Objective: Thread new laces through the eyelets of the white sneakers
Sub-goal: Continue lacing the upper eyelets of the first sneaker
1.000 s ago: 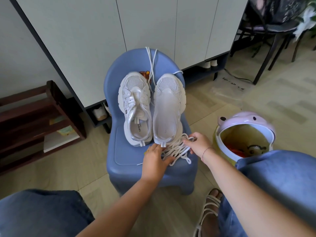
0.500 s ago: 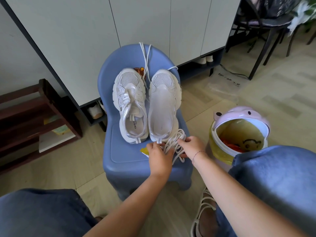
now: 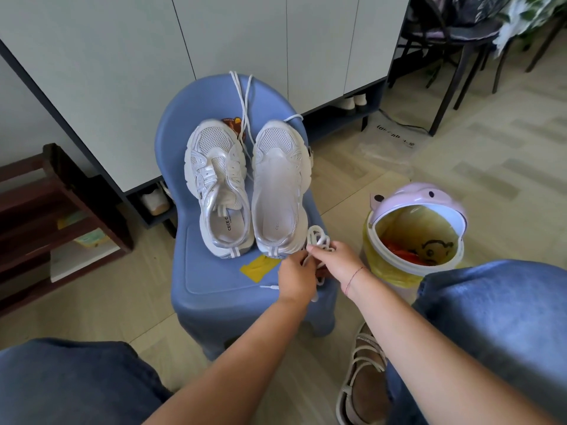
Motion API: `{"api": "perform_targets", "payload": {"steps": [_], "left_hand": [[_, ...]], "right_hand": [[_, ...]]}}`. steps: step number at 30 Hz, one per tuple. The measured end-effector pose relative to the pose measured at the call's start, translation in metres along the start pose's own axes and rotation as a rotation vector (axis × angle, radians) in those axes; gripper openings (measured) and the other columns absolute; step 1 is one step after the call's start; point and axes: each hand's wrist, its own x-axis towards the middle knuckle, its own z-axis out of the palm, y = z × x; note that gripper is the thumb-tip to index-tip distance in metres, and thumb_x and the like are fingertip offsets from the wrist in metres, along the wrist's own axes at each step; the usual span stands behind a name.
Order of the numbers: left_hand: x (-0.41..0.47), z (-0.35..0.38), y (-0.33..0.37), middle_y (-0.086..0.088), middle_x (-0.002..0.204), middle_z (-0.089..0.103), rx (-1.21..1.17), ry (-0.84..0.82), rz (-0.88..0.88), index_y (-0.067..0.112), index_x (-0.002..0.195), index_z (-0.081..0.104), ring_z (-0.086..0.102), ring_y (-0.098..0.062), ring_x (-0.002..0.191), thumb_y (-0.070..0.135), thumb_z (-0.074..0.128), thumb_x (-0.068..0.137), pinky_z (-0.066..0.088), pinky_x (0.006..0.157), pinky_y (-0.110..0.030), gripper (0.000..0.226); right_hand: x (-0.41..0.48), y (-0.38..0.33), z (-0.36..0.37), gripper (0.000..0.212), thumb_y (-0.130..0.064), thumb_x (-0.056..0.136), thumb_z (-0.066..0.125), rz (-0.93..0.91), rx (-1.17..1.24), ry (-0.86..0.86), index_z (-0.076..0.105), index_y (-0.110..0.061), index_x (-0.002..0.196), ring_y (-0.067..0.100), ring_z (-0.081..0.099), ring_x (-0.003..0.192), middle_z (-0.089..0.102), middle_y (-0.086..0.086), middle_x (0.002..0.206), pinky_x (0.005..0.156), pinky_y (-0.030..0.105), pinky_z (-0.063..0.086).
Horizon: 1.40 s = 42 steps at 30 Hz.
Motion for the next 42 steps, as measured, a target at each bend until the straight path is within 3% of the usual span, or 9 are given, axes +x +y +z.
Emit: {"api": "perform_targets", "payload": {"steps": [6,13,16,20,23,26,35,39,42], "left_hand": [[0.004,-0.004,0.011,-0.011,0.074,0.066,0.028,-0.165,0.091,0.006,0.085,0.069,0.051,-0.012,0.067,0.018,0.055,0.095,0.040,0.060,-0.023,0.021],[0.003,0.006,0.033,0.006,0.086,0.062,-0.040,-0.186,0.037,0.012,0.110,0.062,0.056,-0.008,0.079,0.039,0.065,0.088,0.043,0.071,-0.021,0.035],[0.000,0.023,0.049,-0.006,0.103,0.060,-0.183,-0.326,-0.165,0.017,0.114,0.054,0.057,-0.020,0.096,0.044,0.055,0.093,0.044,0.084,-0.031,0.034],[0.009,0.053,0.072,-0.009,0.082,0.054,-0.628,-0.498,-0.416,0.009,0.087,0.059,0.053,-0.019,0.072,0.016,0.045,0.100,0.046,0.071,-0.030,0.021],[0.027,0.081,0.084,-0.006,0.080,0.056,-0.428,-0.491,-0.348,0.009,0.082,0.054,0.055,-0.015,0.069,0.002,0.042,0.098,0.051,0.061,-0.022,0.021],[0.040,0.116,0.089,-0.010,0.080,0.061,-0.343,-0.567,-0.299,0.006,0.083,0.059,0.059,-0.018,0.071,-0.007,0.042,0.095,0.050,0.064,-0.025,0.024],[0.069,0.188,0.082,-0.009,0.090,0.064,-0.205,-0.671,-0.305,0.002,0.118,0.058,0.060,-0.016,0.077,0.000,0.042,0.098,0.052,0.062,-0.022,0.026],[0.084,0.206,0.074,-0.011,0.087,0.059,-0.132,-0.623,-0.345,0.008,0.094,0.058,0.053,-0.015,0.070,-0.003,0.040,0.096,0.044,0.060,-0.021,0.021],[0.101,0.211,0.063,-0.005,0.082,0.055,-0.132,-0.601,-0.407,0.015,0.090,0.053,0.051,-0.015,0.071,-0.001,0.041,0.097,0.041,0.062,-0.023,0.021]], "right_hand": [[-0.007,-0.010,-0.018,0.003,-0.013,0.088,0.064,0.112,0.388,-0.226,0.064,-0.012,0.091,0.015,0.060,0.068,0.062,0.007,0.076,0.059,0.022,0.051],[-0.003,-0.032,-0.061,0.014,-0.012,0.094,0.054,0.003,0.735,-0.074,0.056,-0.008,0.080,0.007,0.052,0.050,0.052,0.004,0.068,0.040,0.015,0.038],[-0.008,-0.051,-0.089,0.015,-0.011,0.096,0.051,-0.003,0.945,-0.017,0.055,-0.008,0.081,0.002,0.052,0.044,0.055,-0.002,0.056,0.040,0.012,0.038],[-0.006,-0.040,-0.112,0.016,-0.015,0.093,0.056,0.067,0.656,-0.017,0.058,-0.009,0.078,0.006,0.045,0.042,0.053,0.001,0.058,0.034,0.015,0.033],[0.005,-0.025,-0.133,0.022,-0.014,0.092,0.057,0.193,0.355,0.056,0.054,-0.012,0.071,0.004,0.033,0.033,0.046,0.001,0.053,0.029,0.014,0.021],[0.032,-0.009,-0.163,0.021,-0.012,0.093,0.053,0.266,0.467,0.239,0.051,-0.013,0.073,0.004,0.039,0.028,0.049,0.000,0.048,0.027,0.012,0.024],[0.085,0.023,-0.219,0.010,-0.007,0.090,0.060,0.203,0.625,0.522,0.053,-0.007,0.083,0.020,0.056,0.065,0.057,0.011,0.076,0.061,0.032,0.050],[0.113,0.039,-0.218,0.007,-0.006,0.089,0.060,0.280,0.385,0.450,0.056,-0.005,0.083,0.030,0.061,0.080,0.060,0.021,0.094,0.057,0.033,0.052],[0.133,0.053,-0.216,0.021,-0.012,0.085,0.067,0.320,0.205,0.433,0.059,-0.001,0.102,0.036,0.060,0.097,0.061,0.023,0.107,0.078,0.044,0.055]]}}
